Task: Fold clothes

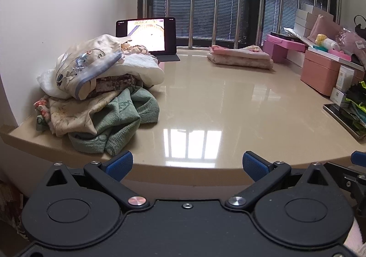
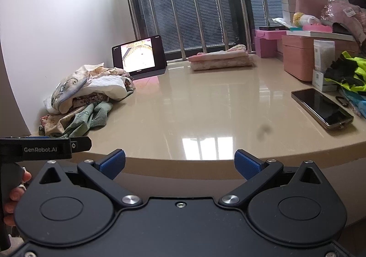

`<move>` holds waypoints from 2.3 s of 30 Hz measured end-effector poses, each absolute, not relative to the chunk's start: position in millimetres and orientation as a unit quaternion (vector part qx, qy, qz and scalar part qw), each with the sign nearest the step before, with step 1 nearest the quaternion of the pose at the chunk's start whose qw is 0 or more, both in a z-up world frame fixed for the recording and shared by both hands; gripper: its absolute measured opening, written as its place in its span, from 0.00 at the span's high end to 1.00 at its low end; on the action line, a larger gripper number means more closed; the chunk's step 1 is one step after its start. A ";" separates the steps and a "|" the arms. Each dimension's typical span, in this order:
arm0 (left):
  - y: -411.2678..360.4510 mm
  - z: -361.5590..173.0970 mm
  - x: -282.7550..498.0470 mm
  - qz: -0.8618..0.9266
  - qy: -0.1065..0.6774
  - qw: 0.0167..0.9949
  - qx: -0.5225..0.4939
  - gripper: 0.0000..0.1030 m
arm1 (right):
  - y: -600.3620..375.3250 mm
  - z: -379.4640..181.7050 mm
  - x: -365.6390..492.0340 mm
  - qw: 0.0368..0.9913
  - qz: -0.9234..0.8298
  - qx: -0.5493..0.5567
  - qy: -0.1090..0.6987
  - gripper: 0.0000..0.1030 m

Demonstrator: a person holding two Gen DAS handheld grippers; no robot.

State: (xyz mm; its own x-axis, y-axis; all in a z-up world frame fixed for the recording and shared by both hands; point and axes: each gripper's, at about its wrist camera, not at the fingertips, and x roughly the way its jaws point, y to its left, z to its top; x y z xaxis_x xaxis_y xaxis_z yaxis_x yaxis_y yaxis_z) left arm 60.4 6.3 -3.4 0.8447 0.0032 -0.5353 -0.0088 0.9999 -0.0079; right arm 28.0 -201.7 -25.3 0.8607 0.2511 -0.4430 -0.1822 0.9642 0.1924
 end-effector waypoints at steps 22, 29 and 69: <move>46.5 2.4 124.3 0.036 0.285 0.958 -0.020 0.00 | -145.7 -13.5 102.8 0.959 0.164 0.012 0.229 0.00; 69.5 6.2 136.2 0.055 0.279 0.958 -0.028 0.00 | -117.9 -11.5 125.5 0.955 0.192 -0.002 0.227 0.00; 182.4 15.9 161.6 0.220 0.238 0.944 -0.056 0.00 | 101.9 8.0 239.7 0.849 0.348 -0.391 -0.076 0.28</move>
